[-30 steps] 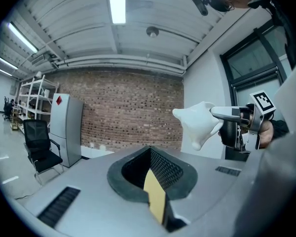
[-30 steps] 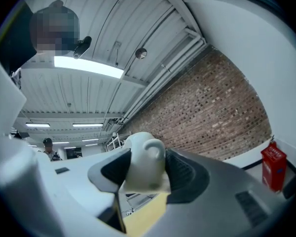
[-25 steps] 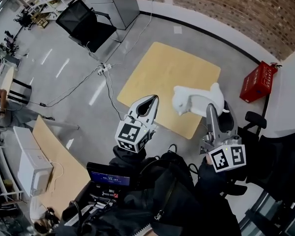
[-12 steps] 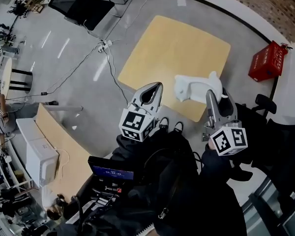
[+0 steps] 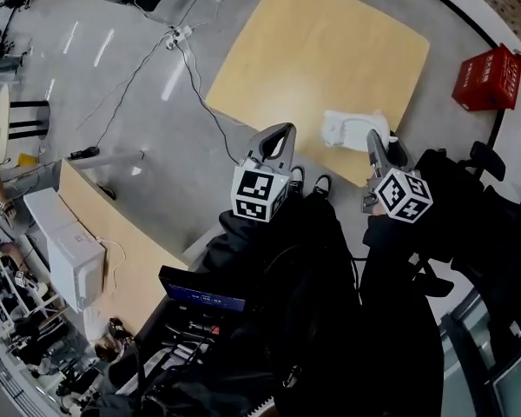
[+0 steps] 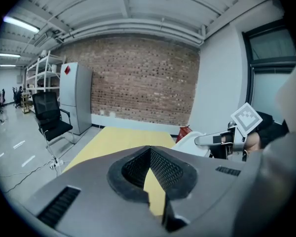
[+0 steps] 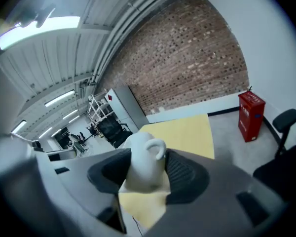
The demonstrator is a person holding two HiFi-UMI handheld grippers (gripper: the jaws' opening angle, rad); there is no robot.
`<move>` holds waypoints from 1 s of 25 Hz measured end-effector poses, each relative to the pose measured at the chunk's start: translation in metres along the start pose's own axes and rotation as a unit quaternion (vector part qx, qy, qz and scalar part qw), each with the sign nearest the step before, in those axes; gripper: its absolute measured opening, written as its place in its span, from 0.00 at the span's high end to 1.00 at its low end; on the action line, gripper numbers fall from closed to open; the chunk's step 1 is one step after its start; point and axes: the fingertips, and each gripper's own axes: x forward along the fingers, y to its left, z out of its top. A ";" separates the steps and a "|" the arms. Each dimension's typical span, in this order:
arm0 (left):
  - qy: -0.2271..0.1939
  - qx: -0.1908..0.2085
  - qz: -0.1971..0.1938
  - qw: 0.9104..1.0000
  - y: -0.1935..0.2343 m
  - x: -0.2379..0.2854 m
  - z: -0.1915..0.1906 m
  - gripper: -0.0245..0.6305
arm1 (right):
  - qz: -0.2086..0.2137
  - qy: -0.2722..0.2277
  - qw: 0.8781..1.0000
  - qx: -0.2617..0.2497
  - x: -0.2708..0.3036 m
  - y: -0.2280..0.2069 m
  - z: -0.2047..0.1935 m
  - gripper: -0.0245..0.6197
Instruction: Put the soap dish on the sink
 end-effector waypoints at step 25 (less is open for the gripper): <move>0.059 -0.037 -0.013 0.997 0.019 -0.021 -0.066 0.96 | -0.084 0.103 0.989 0.057 0.080 -0.074 -0.118 0.61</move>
